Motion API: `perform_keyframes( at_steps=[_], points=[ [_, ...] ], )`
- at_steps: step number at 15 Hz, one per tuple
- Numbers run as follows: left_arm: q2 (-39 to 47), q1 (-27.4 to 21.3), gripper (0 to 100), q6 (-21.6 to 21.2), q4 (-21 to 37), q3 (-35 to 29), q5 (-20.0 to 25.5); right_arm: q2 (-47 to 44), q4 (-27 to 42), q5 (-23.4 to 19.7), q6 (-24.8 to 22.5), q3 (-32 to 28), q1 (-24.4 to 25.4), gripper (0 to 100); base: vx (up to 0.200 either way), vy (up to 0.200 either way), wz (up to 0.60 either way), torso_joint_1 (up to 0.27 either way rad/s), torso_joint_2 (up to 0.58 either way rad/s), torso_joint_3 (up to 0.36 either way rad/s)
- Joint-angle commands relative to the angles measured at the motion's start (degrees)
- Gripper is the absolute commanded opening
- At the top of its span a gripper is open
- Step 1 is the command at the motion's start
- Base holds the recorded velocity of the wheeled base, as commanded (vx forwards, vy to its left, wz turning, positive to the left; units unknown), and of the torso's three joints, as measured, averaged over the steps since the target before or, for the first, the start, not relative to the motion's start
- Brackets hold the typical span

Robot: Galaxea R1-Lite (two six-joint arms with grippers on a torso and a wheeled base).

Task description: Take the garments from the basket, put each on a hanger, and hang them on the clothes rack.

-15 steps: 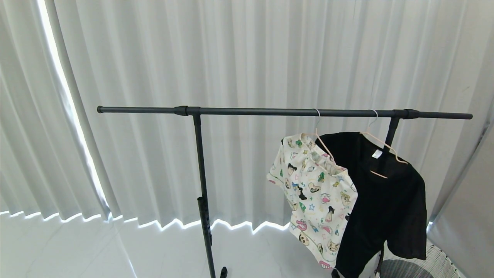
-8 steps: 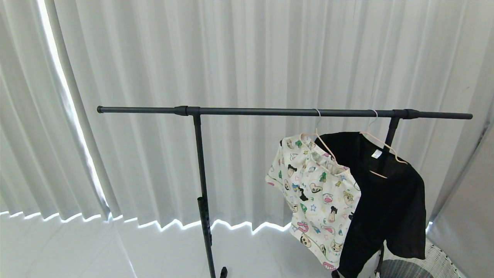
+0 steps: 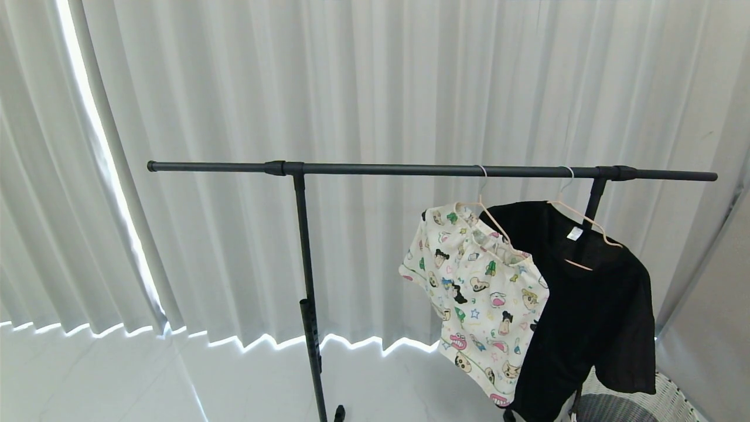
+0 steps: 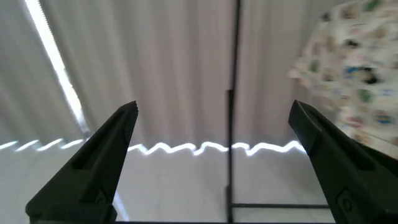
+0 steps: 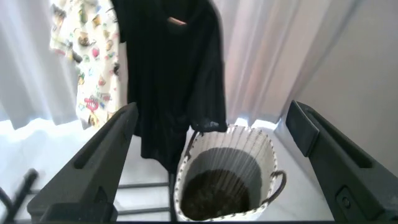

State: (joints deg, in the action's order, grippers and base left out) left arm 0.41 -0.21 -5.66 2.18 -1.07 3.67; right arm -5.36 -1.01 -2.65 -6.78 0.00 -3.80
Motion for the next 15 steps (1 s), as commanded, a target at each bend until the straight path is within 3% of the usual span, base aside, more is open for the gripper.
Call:
perform_keyframes(
  at_steps=[1, 3, 5, 9, 15],
  points=[
    [-0.33, 0.03, 100, 0.56, -0.07, 0.55, 0.11, 0.79, -0.04, 0.01, 0.1, 0.0, 6.7, 100, 0.0, 0.0, 0.0, 0.0, 0.0, 0.0],
    [-0.41, 0.03, 100, 2.23, -0.16, 0.55, -0.07, 5.36, 0.13, 0.36, 0.19, 0.0, 3.72, 100, 0.0, 0.0, 0.0, 0.0, 0.0, 0.0],
    [-0.41, 0.03, 100, 2.58, -0.16, 0.55, -0.07, 5.36, 0.48, 3.52, 3.79, 0.0, 3.72, 100, 0.0, 0.0, 0.0, 0.0, 0.0, 0.0],
    [-0.41, 0.03, 100, 2.58, -0.16, 0.55, -0.07, 5.36, 0.48, 3.88, 6.34, 0.0, 3.72, 100, 0.0, 0.0, 0.0, 0.0, 0.0, 0.0],
    [-0.41, 0.03, 100, 2.58, -0.16, 0.55, -0.07, 5.36, 0.48, 3.88, 6.43, 0.0, 3.72, 100, 0.0, 0.0, 0.0, 0.0, 0.0, 0.0]
  ],
)
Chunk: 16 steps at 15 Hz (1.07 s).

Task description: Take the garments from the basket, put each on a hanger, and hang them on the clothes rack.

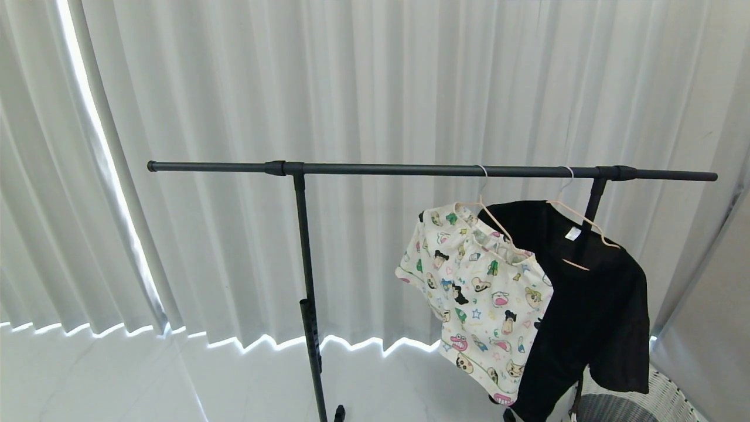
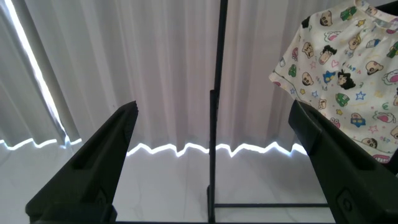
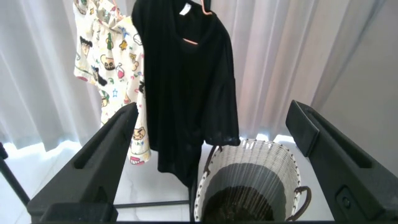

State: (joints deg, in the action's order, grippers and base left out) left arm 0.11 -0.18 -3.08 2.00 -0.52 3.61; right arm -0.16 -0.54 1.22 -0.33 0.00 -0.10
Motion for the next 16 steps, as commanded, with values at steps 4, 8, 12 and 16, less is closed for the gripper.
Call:
perform_keyframes(
  at_steps=[4, 8, 12, 16],
  points=[
    [-0.11, 0.01, 100, 0.01, 0.02, 0.0, 0.0, 0.16, 0.01, 0.01, -0.02, 0.0, 0.01, 100, 0.0, 0.0, 0.0, 0.0, 0.0, 0.0],
    [-0.11, 0.01, 100, 0.01, 0.02, 0.0, 0.0, 0.16, 0.01, 0.01, -0.02, 0.0, 0.01, 100, 0.0, 0.0, 0.0, 0.0, 0.0, 0.0],
    [-0.02, 0.01, 100, 0.01, 0.02, 0.0, 0.0, 0.16, 0.01, 0.01, -0.02, 0.0, 0.01, 100, 0.0, 0.0, 0.0, 0.0, 0.0, 0.0],
    [-0.11, 0.01, 100, 0.01, 0.02, 0.0, 0.0, 0.16, 0.01, 0.01, -0.02, 0.0, 0.01, 100, 0.0, 0.0, 0.0, 0.0, 0.0, 0.0]
  ],
)
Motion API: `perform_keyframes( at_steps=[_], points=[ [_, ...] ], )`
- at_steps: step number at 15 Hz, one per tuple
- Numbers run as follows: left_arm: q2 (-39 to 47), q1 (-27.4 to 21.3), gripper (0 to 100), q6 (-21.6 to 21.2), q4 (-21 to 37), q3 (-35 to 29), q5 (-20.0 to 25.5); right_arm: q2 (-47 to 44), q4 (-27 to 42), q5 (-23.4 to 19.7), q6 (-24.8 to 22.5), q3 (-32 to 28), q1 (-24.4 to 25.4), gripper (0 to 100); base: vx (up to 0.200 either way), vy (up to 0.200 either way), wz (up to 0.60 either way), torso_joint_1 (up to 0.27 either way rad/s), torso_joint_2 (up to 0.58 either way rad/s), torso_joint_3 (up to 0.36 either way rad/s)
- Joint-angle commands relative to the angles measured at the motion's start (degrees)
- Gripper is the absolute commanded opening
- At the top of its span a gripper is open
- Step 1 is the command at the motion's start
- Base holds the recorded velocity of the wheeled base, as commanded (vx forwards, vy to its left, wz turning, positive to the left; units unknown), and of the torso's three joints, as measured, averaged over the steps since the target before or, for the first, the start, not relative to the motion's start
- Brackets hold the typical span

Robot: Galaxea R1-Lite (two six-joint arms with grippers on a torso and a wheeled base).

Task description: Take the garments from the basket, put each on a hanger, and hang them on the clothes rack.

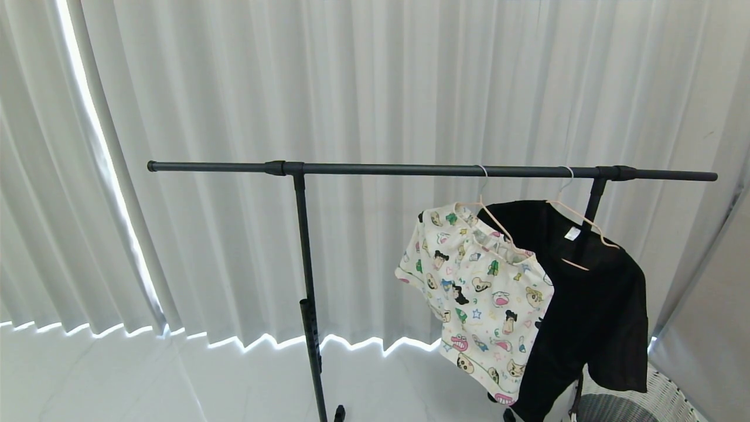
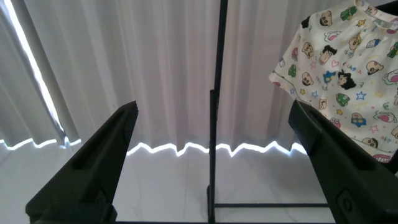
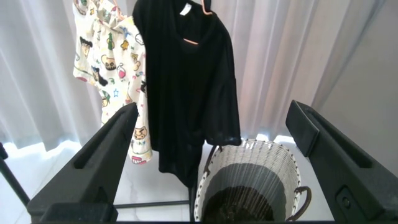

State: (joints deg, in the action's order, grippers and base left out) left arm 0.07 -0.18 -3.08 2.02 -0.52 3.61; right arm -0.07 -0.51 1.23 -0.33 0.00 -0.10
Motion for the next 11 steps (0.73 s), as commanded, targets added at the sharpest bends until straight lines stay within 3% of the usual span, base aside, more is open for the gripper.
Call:
perform_keyframes(
  at_steps=[1, 11],
  points=[
    [-0.07, 0.01, 100, 0.01, 0.0, 0.0, 0.0, 0.07, -0.02, 0.0, -0.02, 0.0, 0.01, 100, 0.0, 0.0, 0.0, 0.0, 0.0, 0.0],
    [-0.07, 0.01, 100, 0.01, 0.0, 0.0, 0.0, 0.07, -0.02, 0.0, -0.55, 0.0, 0.01, 100, 0.0, 0.0, 0.0, 0.0, 0.0, 0.0]
  ],
)
